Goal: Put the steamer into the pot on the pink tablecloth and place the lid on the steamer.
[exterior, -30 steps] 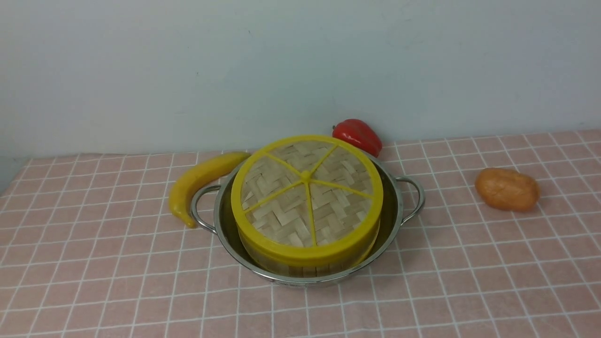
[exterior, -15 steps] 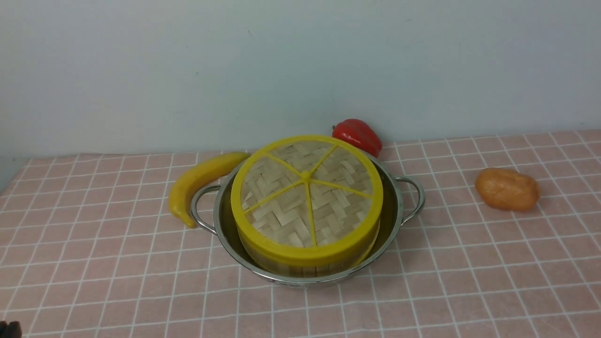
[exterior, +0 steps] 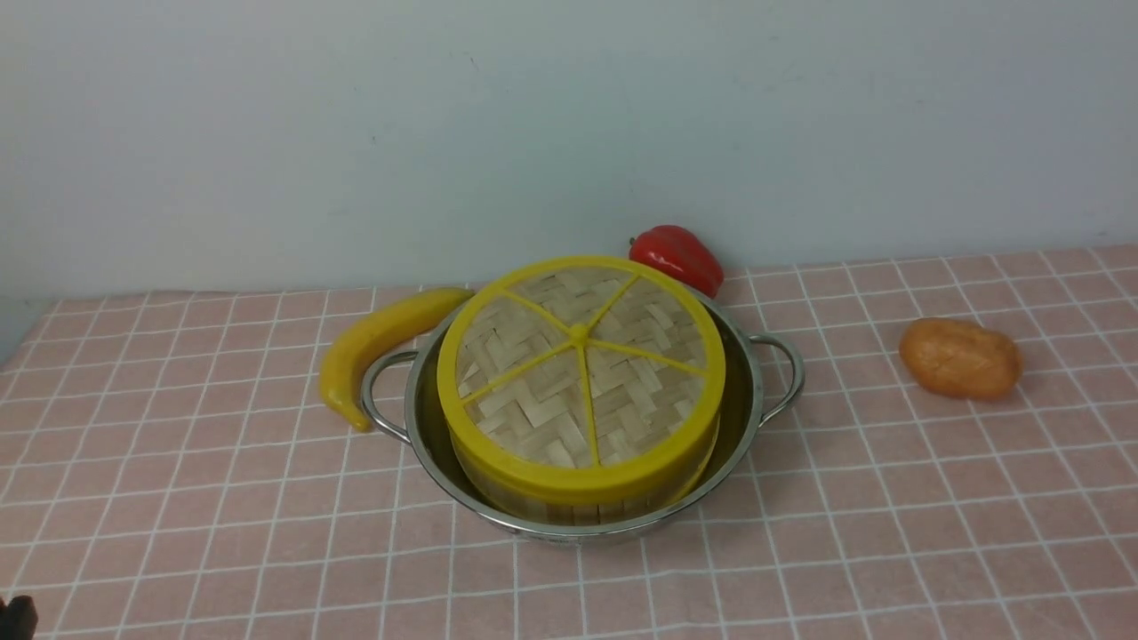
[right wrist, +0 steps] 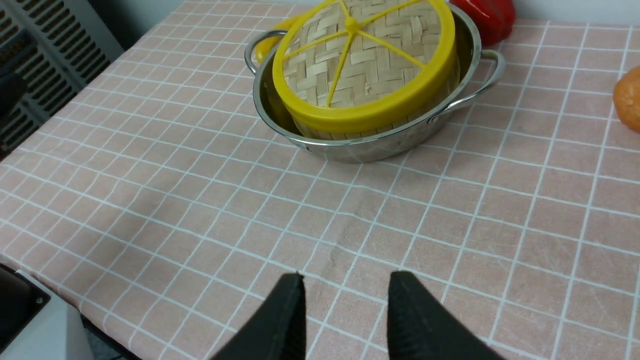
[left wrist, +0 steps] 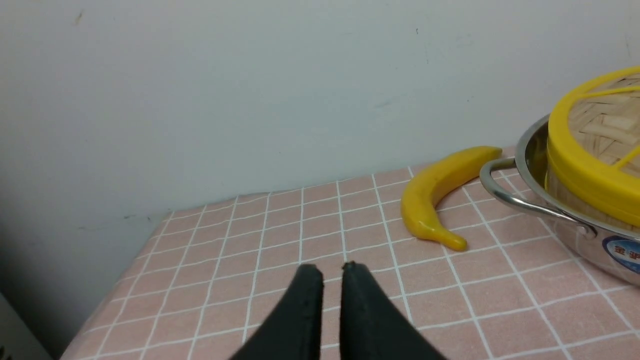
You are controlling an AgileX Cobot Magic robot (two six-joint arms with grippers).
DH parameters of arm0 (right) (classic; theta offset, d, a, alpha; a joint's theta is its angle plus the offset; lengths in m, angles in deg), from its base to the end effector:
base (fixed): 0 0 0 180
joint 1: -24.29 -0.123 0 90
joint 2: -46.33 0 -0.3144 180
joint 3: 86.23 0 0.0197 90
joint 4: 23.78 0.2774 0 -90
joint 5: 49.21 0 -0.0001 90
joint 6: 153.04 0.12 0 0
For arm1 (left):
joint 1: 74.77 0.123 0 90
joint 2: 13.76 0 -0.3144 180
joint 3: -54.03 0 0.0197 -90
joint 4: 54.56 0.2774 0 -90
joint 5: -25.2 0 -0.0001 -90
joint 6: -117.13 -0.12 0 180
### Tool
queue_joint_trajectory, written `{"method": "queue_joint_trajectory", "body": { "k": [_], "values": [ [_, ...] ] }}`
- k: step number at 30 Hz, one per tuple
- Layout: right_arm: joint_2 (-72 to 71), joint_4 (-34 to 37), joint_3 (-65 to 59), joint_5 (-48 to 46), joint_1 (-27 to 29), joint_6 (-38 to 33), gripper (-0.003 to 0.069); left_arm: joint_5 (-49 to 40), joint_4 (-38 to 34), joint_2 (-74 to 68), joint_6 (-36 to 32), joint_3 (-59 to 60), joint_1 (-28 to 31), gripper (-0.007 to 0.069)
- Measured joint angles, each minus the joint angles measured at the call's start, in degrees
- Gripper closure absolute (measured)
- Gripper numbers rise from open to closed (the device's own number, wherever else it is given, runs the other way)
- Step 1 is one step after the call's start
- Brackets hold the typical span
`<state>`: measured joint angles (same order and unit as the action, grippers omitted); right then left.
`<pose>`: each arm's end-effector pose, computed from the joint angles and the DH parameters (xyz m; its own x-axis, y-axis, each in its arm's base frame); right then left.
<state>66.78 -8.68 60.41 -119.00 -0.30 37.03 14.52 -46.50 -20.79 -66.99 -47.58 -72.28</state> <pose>0.0017 0.0330 0.3492 -0.6333 -0.0067 -0.7739 -0.4376 0.8278 0.3510 0.0820 0.0067 0.1906 -0.1165 0.2037 -0.9721 -0.0459 0.9766 0.2101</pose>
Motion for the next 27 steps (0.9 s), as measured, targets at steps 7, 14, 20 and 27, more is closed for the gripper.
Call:
{"method": "queue_joint_trajectory", "body": {
  "k": [7, 14, 20, 27],
  "values": [
    [-2.6, -3.38, -1.05, 3.75, 6.99, -5.71, 0.041, 0.02, -0.06, 0.0, 0.0, 0.0, 0.0, 0.0559],
    [-9.29, -7.34, -12.36, 28.49, 19.04, -15.74, 0.041, 0.02, -0.06, 0.0, 0.0, 0.0, 0.0, 0.0548],
    [-13.28, -7.71, -27.54, 43.31, 21.43, -17.02, 0.041, 0.02, -0.06, 0.0, 0.0, 0.0, 0.0, 0.0539],
    [-13.4, -7.71, -44.27, 58.75, 21.54, -16.88, 0.041, 0.08, -0.06, 0.0, 0.0, 0.0, 0.0, 0.052]
  ]
}}
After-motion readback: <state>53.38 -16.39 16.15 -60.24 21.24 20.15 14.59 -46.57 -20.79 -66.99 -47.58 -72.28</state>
